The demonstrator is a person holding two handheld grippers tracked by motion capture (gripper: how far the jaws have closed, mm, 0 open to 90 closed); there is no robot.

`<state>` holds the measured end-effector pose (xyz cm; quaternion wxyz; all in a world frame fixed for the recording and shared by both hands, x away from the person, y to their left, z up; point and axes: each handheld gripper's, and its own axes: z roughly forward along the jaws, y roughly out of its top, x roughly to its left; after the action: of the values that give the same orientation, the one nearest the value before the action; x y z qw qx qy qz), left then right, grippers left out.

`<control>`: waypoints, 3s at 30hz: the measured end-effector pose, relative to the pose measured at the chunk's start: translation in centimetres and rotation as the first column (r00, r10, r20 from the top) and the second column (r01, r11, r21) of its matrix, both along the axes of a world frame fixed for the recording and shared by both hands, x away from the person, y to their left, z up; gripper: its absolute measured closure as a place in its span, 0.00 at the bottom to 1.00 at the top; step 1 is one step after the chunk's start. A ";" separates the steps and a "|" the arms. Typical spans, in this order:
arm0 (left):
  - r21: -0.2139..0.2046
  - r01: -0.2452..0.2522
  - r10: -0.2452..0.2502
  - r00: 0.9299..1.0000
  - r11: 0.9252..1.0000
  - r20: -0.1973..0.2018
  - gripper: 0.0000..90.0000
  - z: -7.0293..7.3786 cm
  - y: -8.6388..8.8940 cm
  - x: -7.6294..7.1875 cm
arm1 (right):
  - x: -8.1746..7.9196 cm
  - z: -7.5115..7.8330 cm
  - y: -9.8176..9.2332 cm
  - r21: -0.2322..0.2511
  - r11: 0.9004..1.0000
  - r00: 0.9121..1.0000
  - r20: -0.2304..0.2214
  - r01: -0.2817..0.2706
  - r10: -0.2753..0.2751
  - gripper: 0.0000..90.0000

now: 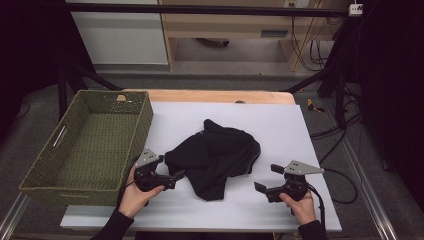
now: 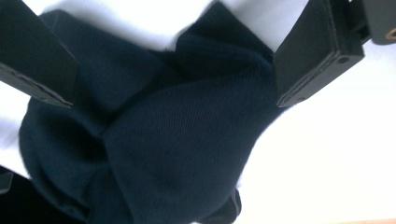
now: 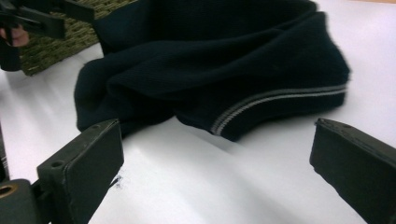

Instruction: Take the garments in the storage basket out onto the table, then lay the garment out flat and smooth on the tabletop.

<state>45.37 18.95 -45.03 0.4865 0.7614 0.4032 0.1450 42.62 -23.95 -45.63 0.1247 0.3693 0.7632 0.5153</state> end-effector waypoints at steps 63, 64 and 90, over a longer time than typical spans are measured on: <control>0.060 -0.056 0.065 0.987 0.997 -0.149 0.89 -2.5 0.6 2.4 | -1.0 -2.4 16.1 -0.301 0.954 0.999 -0.039 -0.010 -0.002 0.91; 0.058 -0.058 0.066 0.987 0.997 -0.149 0.89 -2.4 0.6 2.3 | -0.9 -2.2 15.9 -0.291 0.957 0.999 -0.046 -0.012 -0.001 0.93; -0.041 -0.040 0.034 0.990 0.998 -0.134 0.89 0.9 1.1 0.2 | -1.5 6.7 2.7 -0.029 0.989 0.989 0.049 0.143 -0.142 0.94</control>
<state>45.56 20.07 -44.15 0.4723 0.7510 0.4518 0.0941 41.13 -21.22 -38.91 0.1849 0.4088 0.7400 0.5011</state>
